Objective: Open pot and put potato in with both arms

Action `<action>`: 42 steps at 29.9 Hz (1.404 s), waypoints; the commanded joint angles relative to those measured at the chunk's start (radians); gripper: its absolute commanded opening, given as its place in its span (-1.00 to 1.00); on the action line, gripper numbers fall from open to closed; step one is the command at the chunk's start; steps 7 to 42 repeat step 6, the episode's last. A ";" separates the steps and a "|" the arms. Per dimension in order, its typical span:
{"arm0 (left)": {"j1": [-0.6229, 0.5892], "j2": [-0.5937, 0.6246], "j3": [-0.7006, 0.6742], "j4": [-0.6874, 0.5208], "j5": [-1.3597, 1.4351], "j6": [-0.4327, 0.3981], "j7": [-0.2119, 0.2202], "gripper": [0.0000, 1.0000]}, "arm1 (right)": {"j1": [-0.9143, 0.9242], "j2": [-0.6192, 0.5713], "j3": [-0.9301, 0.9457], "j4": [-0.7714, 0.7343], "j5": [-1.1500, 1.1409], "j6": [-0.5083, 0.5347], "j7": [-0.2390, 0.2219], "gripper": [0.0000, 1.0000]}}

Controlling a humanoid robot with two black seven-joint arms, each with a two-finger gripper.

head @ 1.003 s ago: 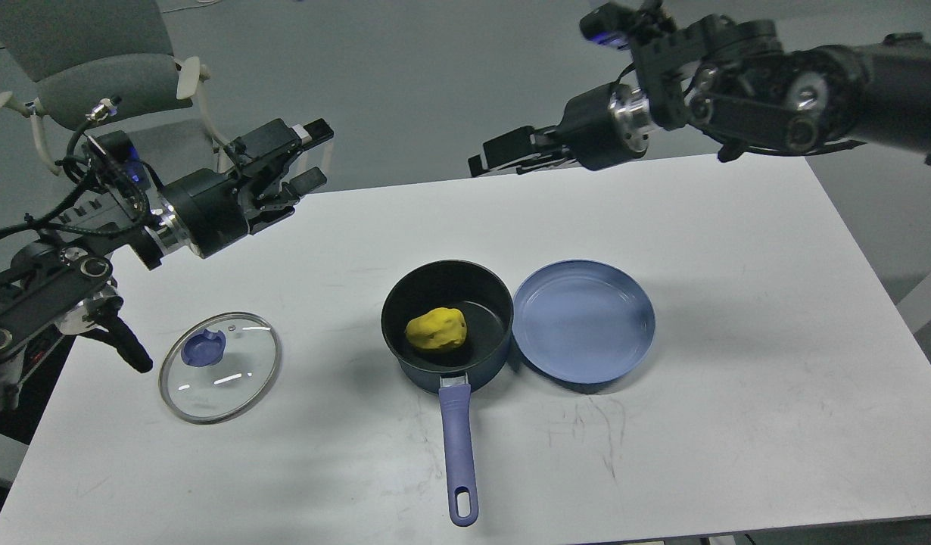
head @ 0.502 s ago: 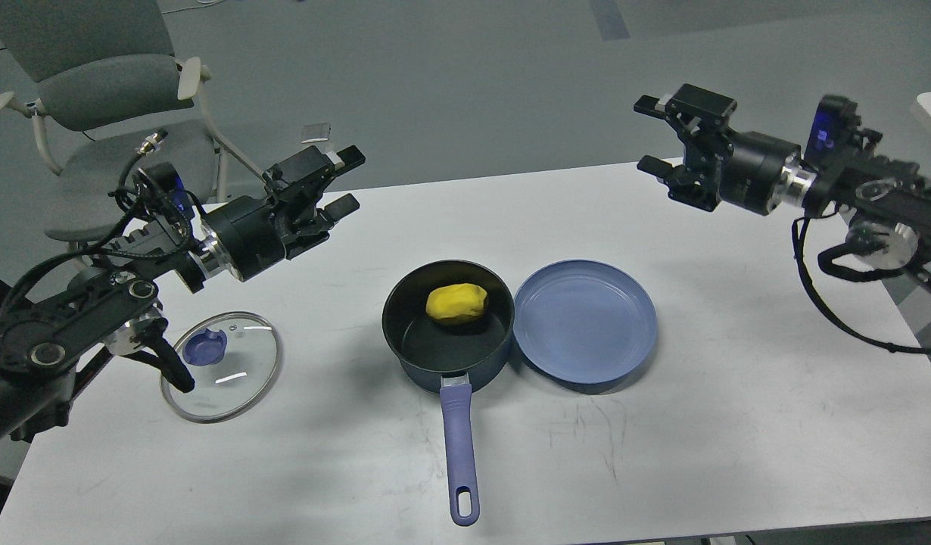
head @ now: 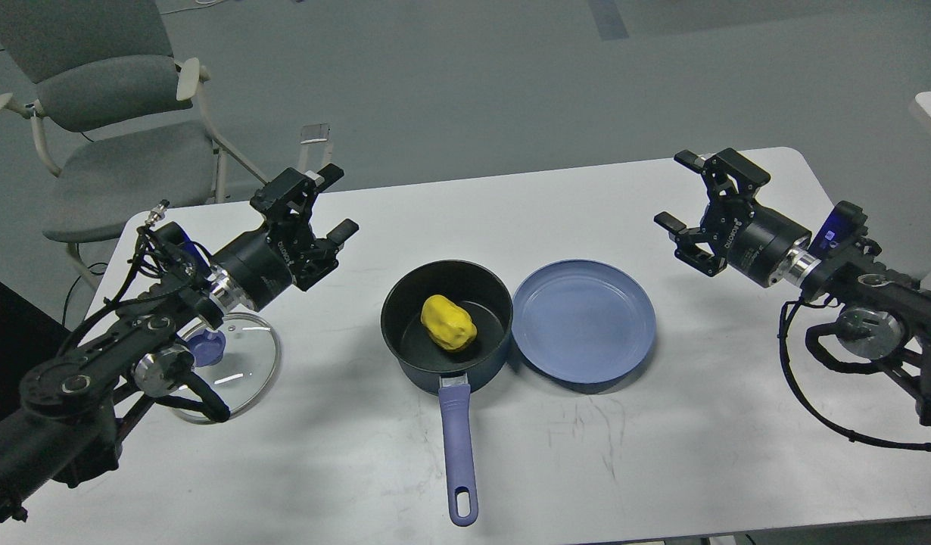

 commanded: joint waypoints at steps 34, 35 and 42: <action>0.022 -0.001 -0.005 0.001 -0.007 0.000 0.000 0.95 | -0.005 0.022 0.000 -0.005 -0.002 -0.005 0.000 1.00; 0.022 -0.001 -0.005 0.001 -0.007 0.000 0.000 0.95 | -0.005 0.022 0.000 -0.005 -0.002 -0.005 0.000 1.00; 0.022 -0.001 -0.005 0.001 -0.007 0.000 0.000 0.95 | -0.005 0.022 0.000 -0.005 -0.002 -0.005 0.000 1.00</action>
